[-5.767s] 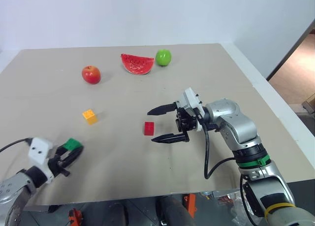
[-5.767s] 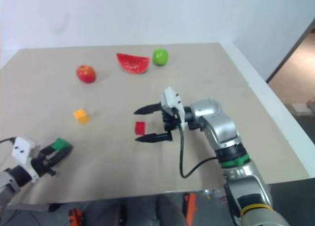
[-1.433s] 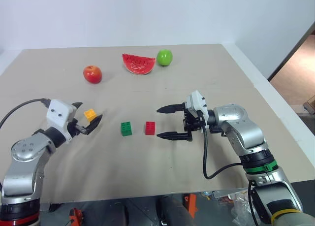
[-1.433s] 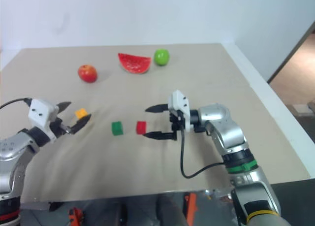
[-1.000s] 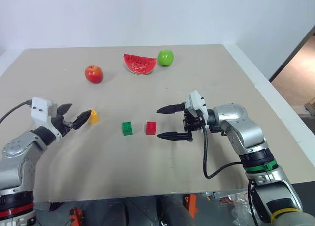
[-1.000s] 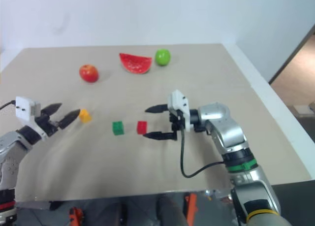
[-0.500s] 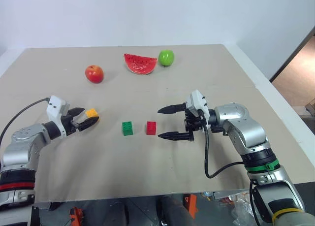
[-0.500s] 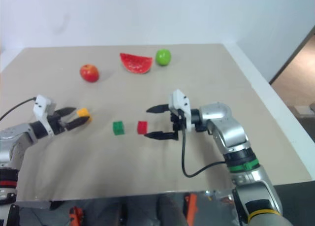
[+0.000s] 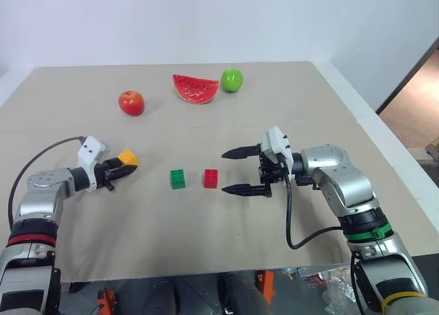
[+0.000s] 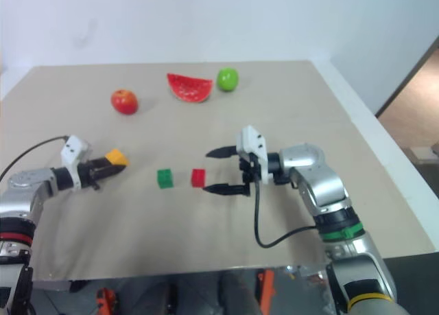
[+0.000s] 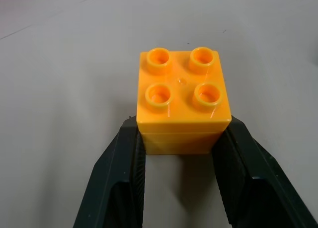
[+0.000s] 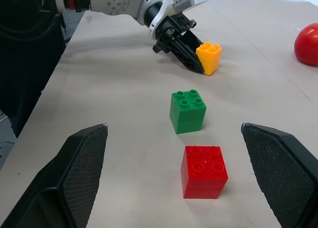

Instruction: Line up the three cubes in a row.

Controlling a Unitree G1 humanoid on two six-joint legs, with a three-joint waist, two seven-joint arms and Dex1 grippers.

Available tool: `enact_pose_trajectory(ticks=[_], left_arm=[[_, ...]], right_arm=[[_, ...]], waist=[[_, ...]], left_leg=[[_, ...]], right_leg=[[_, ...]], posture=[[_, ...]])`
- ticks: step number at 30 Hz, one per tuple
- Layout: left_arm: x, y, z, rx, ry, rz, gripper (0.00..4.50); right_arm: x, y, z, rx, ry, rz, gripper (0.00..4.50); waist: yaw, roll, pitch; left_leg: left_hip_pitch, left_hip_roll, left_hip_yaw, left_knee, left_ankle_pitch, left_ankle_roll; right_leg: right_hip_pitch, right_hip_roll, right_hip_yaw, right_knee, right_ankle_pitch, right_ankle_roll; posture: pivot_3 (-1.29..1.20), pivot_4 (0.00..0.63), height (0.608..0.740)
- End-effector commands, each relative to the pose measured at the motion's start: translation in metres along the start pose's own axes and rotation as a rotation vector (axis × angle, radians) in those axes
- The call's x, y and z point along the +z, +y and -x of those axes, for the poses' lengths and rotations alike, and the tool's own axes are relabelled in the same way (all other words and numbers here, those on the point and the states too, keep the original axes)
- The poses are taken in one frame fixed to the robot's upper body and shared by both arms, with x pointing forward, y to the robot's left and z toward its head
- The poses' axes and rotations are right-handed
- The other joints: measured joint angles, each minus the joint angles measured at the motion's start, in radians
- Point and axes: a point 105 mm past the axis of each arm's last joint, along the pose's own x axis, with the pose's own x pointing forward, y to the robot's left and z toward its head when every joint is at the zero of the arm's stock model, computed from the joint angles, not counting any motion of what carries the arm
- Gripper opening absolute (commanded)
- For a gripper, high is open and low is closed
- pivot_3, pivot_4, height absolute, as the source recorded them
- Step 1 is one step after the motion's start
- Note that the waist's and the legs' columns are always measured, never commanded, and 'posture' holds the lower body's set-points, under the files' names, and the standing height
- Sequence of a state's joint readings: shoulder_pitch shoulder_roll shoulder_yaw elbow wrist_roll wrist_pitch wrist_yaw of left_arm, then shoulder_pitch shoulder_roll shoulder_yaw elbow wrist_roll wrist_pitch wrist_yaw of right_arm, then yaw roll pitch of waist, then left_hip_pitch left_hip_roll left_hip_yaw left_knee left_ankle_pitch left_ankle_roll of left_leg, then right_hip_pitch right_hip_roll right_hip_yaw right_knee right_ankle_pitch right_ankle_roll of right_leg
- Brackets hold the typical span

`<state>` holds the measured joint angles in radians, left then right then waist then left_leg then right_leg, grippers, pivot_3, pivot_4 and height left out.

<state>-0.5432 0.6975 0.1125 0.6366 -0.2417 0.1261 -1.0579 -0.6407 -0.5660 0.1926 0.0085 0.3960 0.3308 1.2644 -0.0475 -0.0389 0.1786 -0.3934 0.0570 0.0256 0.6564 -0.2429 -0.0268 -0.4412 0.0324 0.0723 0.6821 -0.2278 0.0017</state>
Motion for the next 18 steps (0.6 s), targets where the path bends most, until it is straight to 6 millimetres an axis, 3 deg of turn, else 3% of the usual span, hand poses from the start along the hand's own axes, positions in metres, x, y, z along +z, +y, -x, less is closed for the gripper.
enact_pose_trajectory(ticks=[1, 6, 8, 11, 15, 18], left_arm=[[0.009, 0.006, 0.004, 0.008, -0.015, -0.037, 1.31], [0.014, 0.002, 0.004, 0.009, -0.021, -0.081, 1.31], [0.019, -0.010, 0.002, -0.002, -0.030, -0.116, 1.31], [0.031, -0.036, -0.002, 0.129, -0.112, -0.157, 1.31], [0.044, -0.072, 0.003, 0.268, -0.219, -0.061, 1.31], [0.045, -0.086, 0.010, 0.381, -0.231, 0.020, 1.31]], right_arm=[[0.011, 0.001, 0.004, -0.006, -0.012, 0.049, 4.50], [0.011, 0.001, 0.004, -0.006, -0.012, 0.052, 4.50], [0.011, 0.001, 0.005, -0.008, -0.012, 0.053, 4.50], [0.010, 0.001, 0.005, -0.015, -0.014, 0.055, 4.50], [0.008, 0.004, 0.005, -0.014, -0.017, 0.048, 4.50], [0.007, 0.005, 0.005, -0.010, -0.016, 0.044, 4.50]], waist=[[0.000, 0.000, 0.000], [0.000, 0.000, 0.000], [-0.001, 0.000, 0.000], [0.000, 0.000, 0.000], [0.001, 0.000, 0.000], [0.001, 0.000, 0.000]], left_leg=[[0.000, 0.000, 0.000, 0.000, 0.000, 0.000], [0.000, 0.000, 0.000, 0.000, 0.000, 0.000], [0.000, 0.000, 0.000, 0.000, 0.000, 0.000], [0.000, 0.001, 0.001, 0.000, 0.000, 0.000], [-0.002, -0.001, 0.000, 0.000, -0.001, 0.000], [-0.002, -0.002, 0.000, 0.000, -0.001, 0.000]], right_leg=[[0.000, 0.000, 0.000, 0.000, 0.000, 0.000], [0.000, 0.000, 0.000, 0.000, 0.000, 0.000], [0.000, 0.000, 0.000, 0.000, 0.000, 0.000], [0.000, -0.001, 0.001, 0.000, -0.001, 0.001], [0.000, -0.004, 0.001, -0.001, -0.001, 0.002], [0.000, -0.004, 0.001, -0.001, 0.000, 0.003]], posture=[[0.00, 0.150, 0.740], [0.00, 0.150, 0.740], [0.00, 0.150, 0.740], [0.00, 0.150, 0.740], [0.00, 0.150, 0.740], [0.00, 0.150, 0.740]])
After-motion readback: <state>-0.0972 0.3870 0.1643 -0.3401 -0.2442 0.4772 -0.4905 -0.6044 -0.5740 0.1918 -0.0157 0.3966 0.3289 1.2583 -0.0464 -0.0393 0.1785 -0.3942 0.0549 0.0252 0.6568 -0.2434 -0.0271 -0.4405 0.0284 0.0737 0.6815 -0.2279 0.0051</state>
